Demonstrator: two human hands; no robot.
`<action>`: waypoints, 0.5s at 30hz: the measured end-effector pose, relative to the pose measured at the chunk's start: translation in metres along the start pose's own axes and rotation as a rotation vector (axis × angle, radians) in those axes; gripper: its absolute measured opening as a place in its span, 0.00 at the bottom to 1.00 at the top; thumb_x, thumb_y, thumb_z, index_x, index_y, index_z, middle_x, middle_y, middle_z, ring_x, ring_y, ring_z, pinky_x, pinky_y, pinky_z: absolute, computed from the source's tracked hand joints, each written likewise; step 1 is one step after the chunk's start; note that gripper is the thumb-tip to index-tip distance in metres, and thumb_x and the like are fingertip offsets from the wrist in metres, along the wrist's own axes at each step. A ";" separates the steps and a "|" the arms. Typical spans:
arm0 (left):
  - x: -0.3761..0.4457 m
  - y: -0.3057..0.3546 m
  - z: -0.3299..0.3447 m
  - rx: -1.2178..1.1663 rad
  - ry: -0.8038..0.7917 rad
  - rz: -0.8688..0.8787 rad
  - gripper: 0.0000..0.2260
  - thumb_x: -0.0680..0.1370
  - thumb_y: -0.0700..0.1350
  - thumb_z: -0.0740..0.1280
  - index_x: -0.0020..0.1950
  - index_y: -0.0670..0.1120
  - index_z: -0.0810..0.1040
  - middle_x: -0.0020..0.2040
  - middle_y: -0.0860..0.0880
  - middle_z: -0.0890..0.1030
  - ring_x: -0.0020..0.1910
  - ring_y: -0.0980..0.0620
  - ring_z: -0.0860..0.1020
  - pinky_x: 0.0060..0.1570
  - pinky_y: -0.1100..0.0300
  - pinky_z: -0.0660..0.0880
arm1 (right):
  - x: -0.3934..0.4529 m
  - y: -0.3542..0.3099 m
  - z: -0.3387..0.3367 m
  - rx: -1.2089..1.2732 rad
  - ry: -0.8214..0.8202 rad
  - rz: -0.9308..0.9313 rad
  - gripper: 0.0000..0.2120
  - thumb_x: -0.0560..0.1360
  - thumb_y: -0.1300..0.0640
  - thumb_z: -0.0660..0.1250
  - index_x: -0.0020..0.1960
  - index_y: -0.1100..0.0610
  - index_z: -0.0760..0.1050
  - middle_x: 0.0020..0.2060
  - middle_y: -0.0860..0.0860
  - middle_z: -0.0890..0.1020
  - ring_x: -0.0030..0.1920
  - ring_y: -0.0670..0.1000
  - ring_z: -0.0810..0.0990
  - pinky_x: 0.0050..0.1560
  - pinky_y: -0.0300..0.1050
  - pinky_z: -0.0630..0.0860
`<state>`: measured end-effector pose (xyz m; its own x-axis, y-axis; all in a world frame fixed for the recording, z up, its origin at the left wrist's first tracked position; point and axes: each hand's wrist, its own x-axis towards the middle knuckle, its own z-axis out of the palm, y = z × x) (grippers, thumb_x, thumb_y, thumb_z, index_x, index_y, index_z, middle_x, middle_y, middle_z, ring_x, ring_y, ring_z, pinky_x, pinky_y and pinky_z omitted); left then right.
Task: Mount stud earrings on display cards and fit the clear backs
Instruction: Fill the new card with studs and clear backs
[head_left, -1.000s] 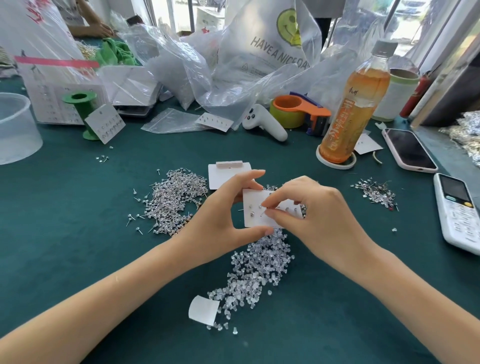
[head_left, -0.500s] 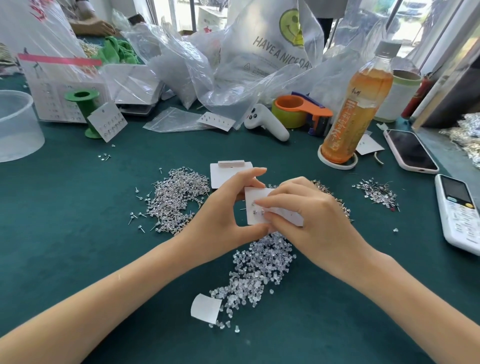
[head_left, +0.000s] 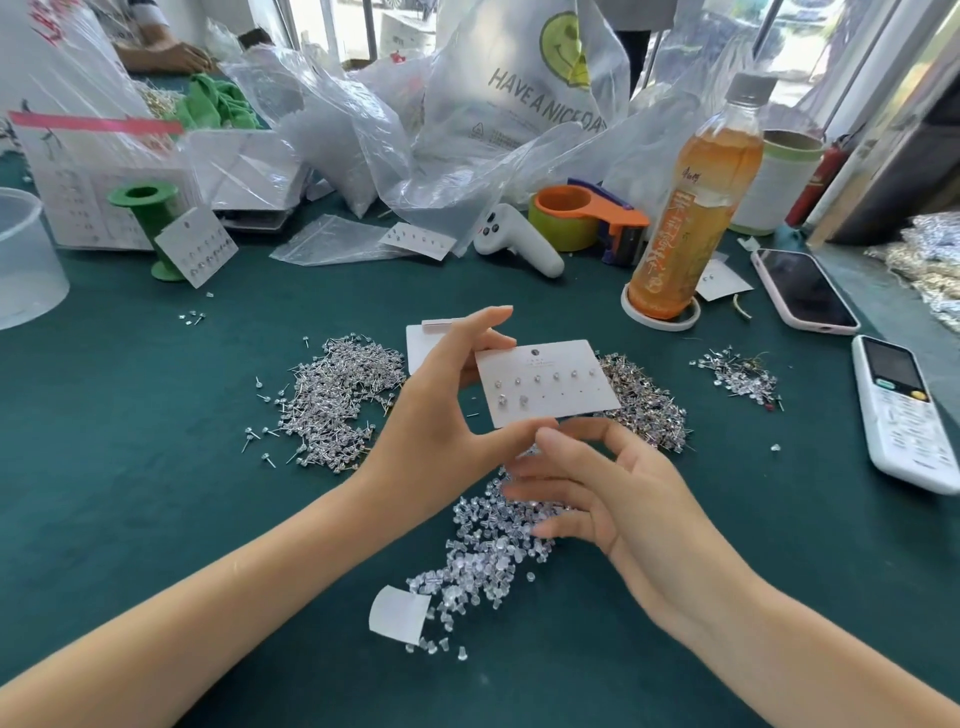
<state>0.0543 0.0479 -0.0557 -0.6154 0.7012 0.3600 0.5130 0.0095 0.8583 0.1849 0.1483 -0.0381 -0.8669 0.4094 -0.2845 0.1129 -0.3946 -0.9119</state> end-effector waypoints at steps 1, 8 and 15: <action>-0.001 0.001 0.000 0.001 0.001 0.002 0.34 0.69 0.43 0.77 0.70 0.50 0.65 0.58 0.53 0.76 0.59 0.55 0.76 0.62 0.60 0.72 | 0.002 -0.001 0.002 0.033 -0.006 -0.002 0.27 0.61 0.50 0.73 0.56 0.61 0.73 0.43 0.59 0.85 0.43 0.56 0.85 0.31 0.40 0.79; -0.004 0.007 0.002 0.039 0.031 0.023 0.32 0.70 0.41 0.75 0.70 0.50 0.65 0.58 0.53 0.75 0.60 0.54 0.75 0.61 0.58 0.73 | 0.013 -0.001 0.013 0.117 0.031 -0.016 0.28 0.59 0.52 0.74 0.58 0.58 0.75 0.42 0.56 0.85 0.39 0.53 0.85 0.35 0.41 0.80; -0.005 0.009 0.003 0.081 0.045 0.035 0.32 0.69 0.39 0.75 0.70 0.49 0.66 0.58 0.53 0.75 0.60 0.55 0.75 0.61 0.58 0.72 | 0.021 -0.001 0.010 0.109 0.032 -0.013 0.19 0.68 0.59 0.73 0.58 0.60 0.77 0.44 0.57 0.86 0.44 0.55 0.85 0.37 0.42 0.81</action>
<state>0.0640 0.0467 -0.0512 -0.6215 0.6692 0.4074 0.5804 0.0441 0.8131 0.1614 0.1489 -0.0407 -0.8518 0.4406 -0.2835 0.0468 -0.4751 -0.8787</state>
